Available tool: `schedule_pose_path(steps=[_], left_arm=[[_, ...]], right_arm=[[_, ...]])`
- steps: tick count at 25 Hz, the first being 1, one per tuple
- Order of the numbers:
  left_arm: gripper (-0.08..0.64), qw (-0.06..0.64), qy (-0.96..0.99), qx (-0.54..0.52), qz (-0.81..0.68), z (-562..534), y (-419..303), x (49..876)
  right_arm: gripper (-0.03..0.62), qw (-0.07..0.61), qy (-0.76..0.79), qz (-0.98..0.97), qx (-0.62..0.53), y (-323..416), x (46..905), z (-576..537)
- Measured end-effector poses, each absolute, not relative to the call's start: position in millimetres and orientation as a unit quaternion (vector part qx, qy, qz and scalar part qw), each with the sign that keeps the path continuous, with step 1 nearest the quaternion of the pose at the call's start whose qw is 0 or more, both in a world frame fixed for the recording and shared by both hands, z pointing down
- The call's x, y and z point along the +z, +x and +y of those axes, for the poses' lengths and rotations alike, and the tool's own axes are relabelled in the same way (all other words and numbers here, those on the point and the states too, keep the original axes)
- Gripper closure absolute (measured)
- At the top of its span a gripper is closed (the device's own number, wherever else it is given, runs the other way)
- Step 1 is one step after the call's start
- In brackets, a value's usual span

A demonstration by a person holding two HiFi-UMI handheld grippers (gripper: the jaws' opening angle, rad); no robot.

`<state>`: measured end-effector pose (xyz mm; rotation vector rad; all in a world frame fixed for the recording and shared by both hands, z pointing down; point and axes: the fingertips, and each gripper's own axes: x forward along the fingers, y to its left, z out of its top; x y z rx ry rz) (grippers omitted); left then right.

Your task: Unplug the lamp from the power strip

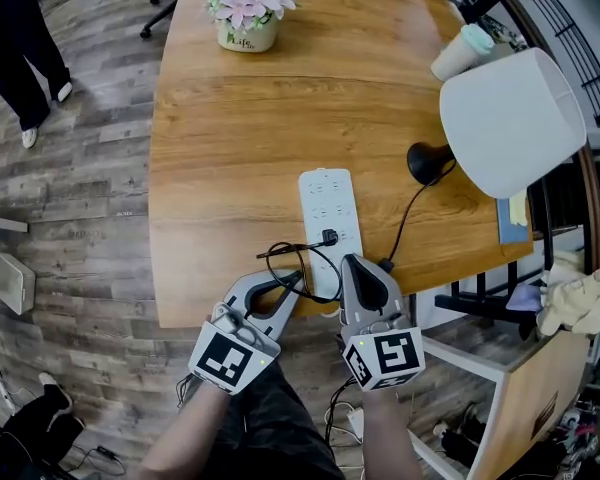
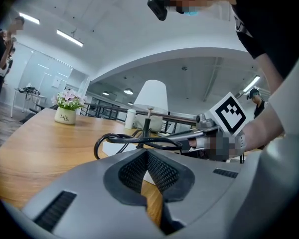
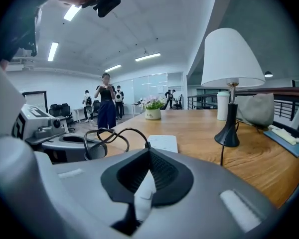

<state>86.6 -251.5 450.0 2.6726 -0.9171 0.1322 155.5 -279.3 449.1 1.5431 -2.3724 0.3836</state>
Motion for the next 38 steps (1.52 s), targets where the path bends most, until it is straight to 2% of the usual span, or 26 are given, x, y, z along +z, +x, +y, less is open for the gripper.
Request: schedule_pose_path(steps=[14,26,38], left_arm=[[0.563,0.123,0.947,0.128,-0.268,-266,116,471],[0.563,0.118,0.942,0.175,-0.261,-278,123,481],[0.563,0.096,0.939,0.209,-0.254,-280,126,488]], right_arm=[[0.524,0.217,0.496,-0.821,0.178,149,465,-298],[0.507,0.261,0.457,-0.824,0.210,140,474,-304],[0.489,0.255,0.446,-0.823,0.243,135,475,-308]])
